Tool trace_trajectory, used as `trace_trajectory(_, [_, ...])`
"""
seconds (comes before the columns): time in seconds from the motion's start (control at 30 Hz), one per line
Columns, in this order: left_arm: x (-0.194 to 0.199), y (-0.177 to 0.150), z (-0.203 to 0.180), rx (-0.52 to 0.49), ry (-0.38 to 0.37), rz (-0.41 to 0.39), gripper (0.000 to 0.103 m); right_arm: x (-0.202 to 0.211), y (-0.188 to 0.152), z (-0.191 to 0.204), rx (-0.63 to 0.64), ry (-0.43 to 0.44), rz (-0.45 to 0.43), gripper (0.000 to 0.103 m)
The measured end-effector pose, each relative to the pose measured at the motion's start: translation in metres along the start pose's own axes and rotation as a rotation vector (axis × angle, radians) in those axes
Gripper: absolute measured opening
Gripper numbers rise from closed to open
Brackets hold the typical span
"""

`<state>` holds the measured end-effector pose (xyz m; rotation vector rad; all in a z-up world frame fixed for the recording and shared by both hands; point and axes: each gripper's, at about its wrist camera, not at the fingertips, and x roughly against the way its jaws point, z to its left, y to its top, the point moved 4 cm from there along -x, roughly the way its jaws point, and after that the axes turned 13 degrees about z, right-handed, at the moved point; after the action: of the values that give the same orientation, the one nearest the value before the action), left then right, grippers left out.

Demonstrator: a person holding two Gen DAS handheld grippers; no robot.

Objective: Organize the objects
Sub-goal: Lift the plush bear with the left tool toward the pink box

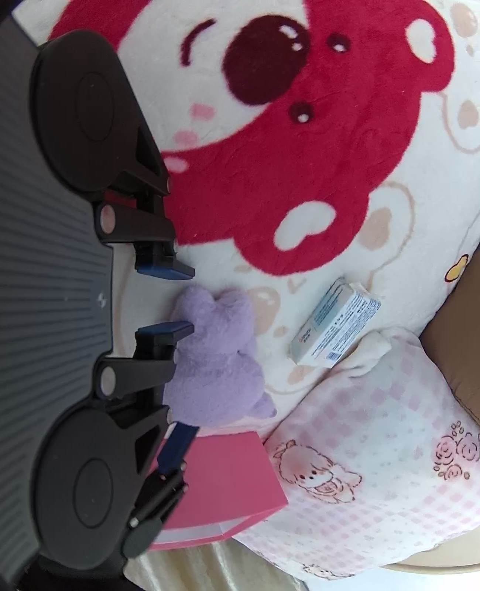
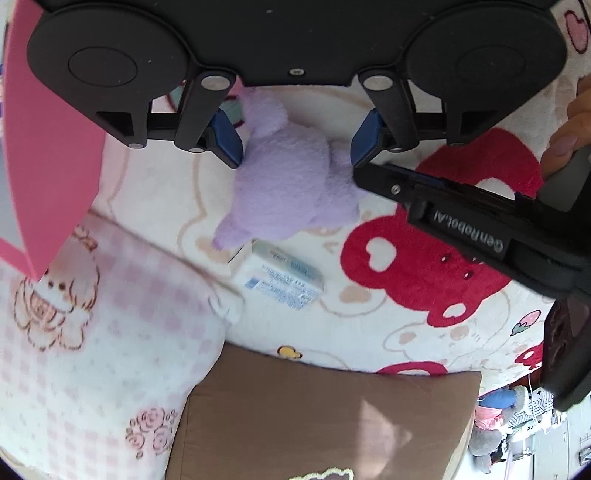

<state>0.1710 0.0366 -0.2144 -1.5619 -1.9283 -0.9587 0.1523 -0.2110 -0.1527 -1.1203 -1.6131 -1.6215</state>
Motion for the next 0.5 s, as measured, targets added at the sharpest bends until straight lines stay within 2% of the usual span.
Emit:
trace_trajectory(0.17, [0.005, 0.004, -0.004, -0.036, 0.019, -0.042, 0.024, -0.003, 0.002, -0.009, -0.03, 0.001, 0.027, 0.053])
trace_trajectory(0.23, [0.006, 0.006, -0.004, -0.043, 0.001, -0.046, 0.025, -0.007, 0.002, -0.013, -0.05, 0.008, 0.04, 0.052])
trace_trajectory(0.33, [0.004, 0.009, -0.004, -0.001, -0.05, -0.033, 0.027, -0.013, 0.001, -0.014, -0.057, -0.007, 0.061, 0.051])
trace_trajectory(0.5, [-0.005, 0.006, -0.016, -0.037, -0.021, -0.045, 0.027, -0.016, -0.001, -0.014, -0.064, -0.015, 0.062, 0.051])
